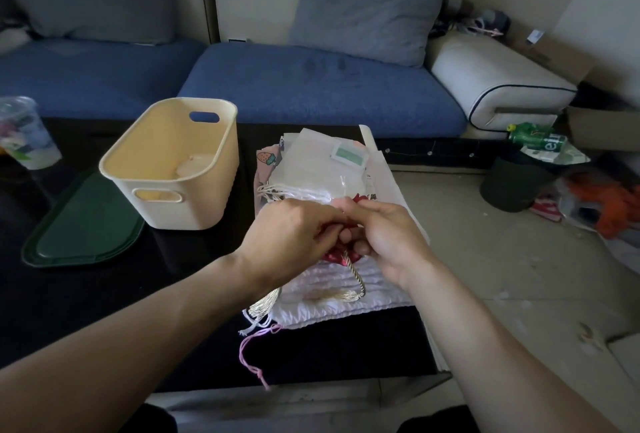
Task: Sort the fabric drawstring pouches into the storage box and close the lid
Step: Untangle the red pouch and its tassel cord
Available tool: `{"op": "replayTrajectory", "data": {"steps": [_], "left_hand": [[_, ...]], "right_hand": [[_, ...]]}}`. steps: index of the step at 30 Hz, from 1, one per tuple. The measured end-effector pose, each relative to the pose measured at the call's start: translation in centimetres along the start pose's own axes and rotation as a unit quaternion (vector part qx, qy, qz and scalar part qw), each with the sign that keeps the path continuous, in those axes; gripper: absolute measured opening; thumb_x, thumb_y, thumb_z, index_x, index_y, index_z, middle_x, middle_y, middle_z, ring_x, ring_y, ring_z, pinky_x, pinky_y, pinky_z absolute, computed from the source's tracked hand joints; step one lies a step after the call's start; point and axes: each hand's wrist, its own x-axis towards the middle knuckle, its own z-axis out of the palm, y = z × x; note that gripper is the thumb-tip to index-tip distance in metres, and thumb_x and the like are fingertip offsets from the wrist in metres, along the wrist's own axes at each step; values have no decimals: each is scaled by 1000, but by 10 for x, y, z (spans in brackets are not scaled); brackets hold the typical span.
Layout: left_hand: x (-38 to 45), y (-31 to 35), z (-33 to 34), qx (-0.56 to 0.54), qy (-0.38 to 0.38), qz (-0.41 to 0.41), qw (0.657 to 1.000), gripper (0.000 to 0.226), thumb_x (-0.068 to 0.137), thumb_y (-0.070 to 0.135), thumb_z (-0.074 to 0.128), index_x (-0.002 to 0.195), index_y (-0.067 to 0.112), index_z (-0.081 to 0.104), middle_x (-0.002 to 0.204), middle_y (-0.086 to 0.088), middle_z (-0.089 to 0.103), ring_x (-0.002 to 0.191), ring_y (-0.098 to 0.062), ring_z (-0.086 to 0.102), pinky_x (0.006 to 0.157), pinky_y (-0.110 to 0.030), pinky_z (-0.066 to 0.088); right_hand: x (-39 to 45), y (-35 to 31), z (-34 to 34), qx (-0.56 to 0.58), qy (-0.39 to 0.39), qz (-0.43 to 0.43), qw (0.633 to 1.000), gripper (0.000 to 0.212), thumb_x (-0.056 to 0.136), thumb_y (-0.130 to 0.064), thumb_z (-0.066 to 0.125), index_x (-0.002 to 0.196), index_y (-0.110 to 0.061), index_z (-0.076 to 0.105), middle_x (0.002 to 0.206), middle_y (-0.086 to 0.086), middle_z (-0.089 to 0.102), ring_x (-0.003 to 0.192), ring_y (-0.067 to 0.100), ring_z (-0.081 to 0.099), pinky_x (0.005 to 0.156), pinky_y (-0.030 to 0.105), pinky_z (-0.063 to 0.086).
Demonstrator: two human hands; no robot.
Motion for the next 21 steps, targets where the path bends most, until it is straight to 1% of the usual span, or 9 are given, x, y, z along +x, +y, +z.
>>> {"op": "replayTrajectory", "data": {"steps": [3,5,7,8,11,14,16,18,21], "left_hand": [[3,-1,-2,-40,-79,-54,995,17,91,25,63,96,24,79,72,9,73,61,-8,66,59,-30,56],[7,0,-3,-163,-144,-183,959,14,93,19,66,90,14,79,67,4,70,55,-10,61,58,-26,51],[11,2,-7,-329,-192,-316,869,27,96,16,63,74,4,72,51,-3,49,41,-15,39,45,-25,32],[12,2,-9,-398,-211,-359,818,36,98,15,59,63,6,64,47,-2,37,39,-14,28,43,-25,21],[16,0,-13,-524,-250,-440,686,45,100,18,47,61,21,27,46,5,18,41,-10,11,47,-28,6],[18,-3,-13,-594,-237,-478,602,36,98,16,42,66,23,26,44,8,18,45,-11,4,47,-27,5],[18,-2,-13,-610,-219,-487,585,35,97,14,41,63,20,35,45,8,18,46,-11,3,47,-26,6],[19,-2,-12,-609,-201,-496,585,35,95,13,42,62,20,35,46,8,17,47,-12,3,45,-24,7],[22,-2,-11,-605,-170,-506,591,39,93,13,44,56,20,36,48,7,15,48,-12,3,44,-24,8]], "right_hand": [[3,-4,-3,-30,18,11,999,6,94,-15,67,95,-9,70,64,11,67,48,17,56,44,26,37],[3,-7,-4,-50,24,20,998,22,83,-10,73,103,-14,63,75,10,72,60,19,64,51,29,44],[3,-9,-6,-71,30,5,997,42,68,-14,76,105,-17,57,89,6,69,77,20,64,68,34,49],[2,-11,-6,-84,30,-16,996,39,67,-13,75,101,-18,56,90,2,64,80,17,61,72,32,47],[-4,-16,-8,-140,-1,-113,984,24,79,0,69,79,-17,53,70,-12,54,60,0,50,60,16,39],[-10,-19,-10,-176,-48,-186,965,23,83,9,63,75,-11,55,48,-18,51,41,0,42,47,10,31],[-11,-17,-9,-220,-41,-238,945,19,82,7,64,77,-11,58,56,-15,57,44,3,49,51,12,34],[-9,-15,-8,-258,-17,-294,920,17,80,2,67,78,-14,62,73,-8,65,57,9,63,58,17,43],[-10,-12,-5,-291,31,-387,875,15,78,3,70,77,-13,69,79,-6,69,72,10,67,66,16,50]]}}
